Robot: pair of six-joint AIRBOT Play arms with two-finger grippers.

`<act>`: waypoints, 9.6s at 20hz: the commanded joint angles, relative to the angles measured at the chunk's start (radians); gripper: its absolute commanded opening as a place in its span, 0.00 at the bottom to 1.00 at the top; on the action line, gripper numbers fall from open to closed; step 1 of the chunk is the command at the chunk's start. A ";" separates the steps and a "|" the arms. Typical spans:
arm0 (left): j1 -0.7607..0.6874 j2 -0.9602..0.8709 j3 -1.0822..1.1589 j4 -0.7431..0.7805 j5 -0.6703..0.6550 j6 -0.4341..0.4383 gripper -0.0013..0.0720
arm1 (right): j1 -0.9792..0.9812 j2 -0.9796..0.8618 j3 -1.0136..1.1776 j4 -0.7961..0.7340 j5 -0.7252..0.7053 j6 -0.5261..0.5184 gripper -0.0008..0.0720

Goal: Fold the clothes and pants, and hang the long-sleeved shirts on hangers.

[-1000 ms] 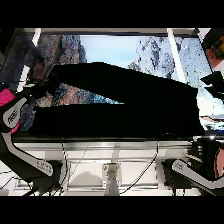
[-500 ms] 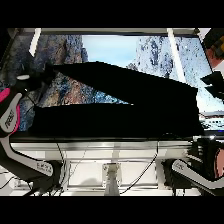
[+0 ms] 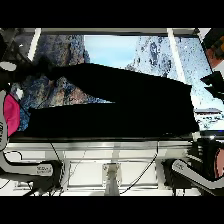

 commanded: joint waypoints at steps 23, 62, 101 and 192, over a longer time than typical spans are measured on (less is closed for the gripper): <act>0.053 0.076 -0.206 0.574 -0.118 -0.189 0.03 | -0.008 -0.021 -0.009 -0.303 0.284 -0.031 0.41; 0.836 0.465 -0.840 0.141 -0.444 0.216 0.87 | -0.436 -0.180 -0.566 0.143 0.112 -0.270 0.16; 0.834 0.282 -0.743 0.206 -0.345 0.056 0.73 | -0.436 -0.180 -0.566 0.183 0.110 -0.293 0.32; -1.018 -0.597 0.413 -1.292 0.590 0.465 0.02 | -0.089 -0.636 0.357 0.352 -0.034 -0.084 0.03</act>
